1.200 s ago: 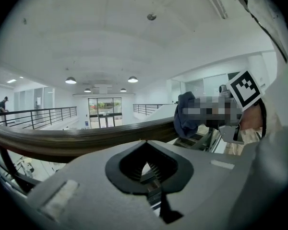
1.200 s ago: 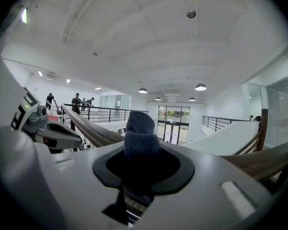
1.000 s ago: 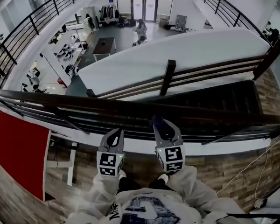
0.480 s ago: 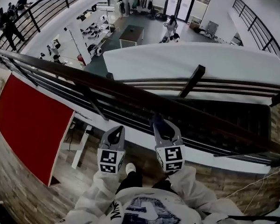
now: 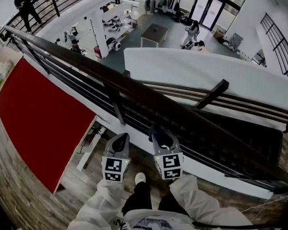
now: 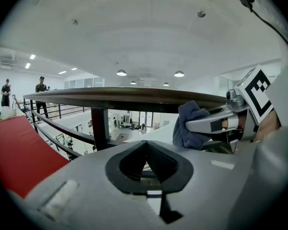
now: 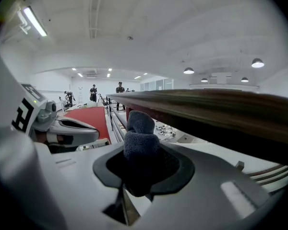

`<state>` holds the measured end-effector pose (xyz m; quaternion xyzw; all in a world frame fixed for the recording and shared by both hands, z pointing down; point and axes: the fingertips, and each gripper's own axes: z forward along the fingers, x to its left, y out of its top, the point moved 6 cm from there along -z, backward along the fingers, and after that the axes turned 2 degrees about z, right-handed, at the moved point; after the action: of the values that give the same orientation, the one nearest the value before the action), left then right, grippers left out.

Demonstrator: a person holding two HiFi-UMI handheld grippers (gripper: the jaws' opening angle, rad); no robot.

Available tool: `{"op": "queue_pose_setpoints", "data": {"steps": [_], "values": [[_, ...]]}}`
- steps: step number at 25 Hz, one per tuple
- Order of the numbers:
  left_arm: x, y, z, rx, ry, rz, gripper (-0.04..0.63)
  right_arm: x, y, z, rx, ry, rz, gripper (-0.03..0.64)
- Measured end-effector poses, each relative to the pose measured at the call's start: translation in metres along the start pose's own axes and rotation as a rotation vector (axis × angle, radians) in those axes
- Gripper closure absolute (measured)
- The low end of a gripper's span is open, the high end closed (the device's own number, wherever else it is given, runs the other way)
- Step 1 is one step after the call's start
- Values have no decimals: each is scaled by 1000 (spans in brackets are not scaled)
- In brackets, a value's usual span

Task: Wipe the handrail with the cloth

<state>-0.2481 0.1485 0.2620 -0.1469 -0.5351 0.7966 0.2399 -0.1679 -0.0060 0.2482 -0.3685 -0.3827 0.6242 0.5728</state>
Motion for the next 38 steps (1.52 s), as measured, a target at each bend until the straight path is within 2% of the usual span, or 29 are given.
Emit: {"op": "queue_pose_setpoints", "data": {"steps": [5,14,21,27,33,38], "values": [[48,-15,16,-9,33,-3,595,29,3,63,28,45,22,512],[82,-31,66,-42,80,7,595,39,-5,137,25,93,93,512],[111,-13,103,-67,87,63,595,43,11,209,77,159,206,512],[119,-8,111,-66,81,74,595,32,14,240,125,159,406,512],[117,-4,116,-63,52,123,595,36,9,257,163,140,321,512],[117,-12,114,-48,40,116,595,46,10,261,172,104,279,513]]}}
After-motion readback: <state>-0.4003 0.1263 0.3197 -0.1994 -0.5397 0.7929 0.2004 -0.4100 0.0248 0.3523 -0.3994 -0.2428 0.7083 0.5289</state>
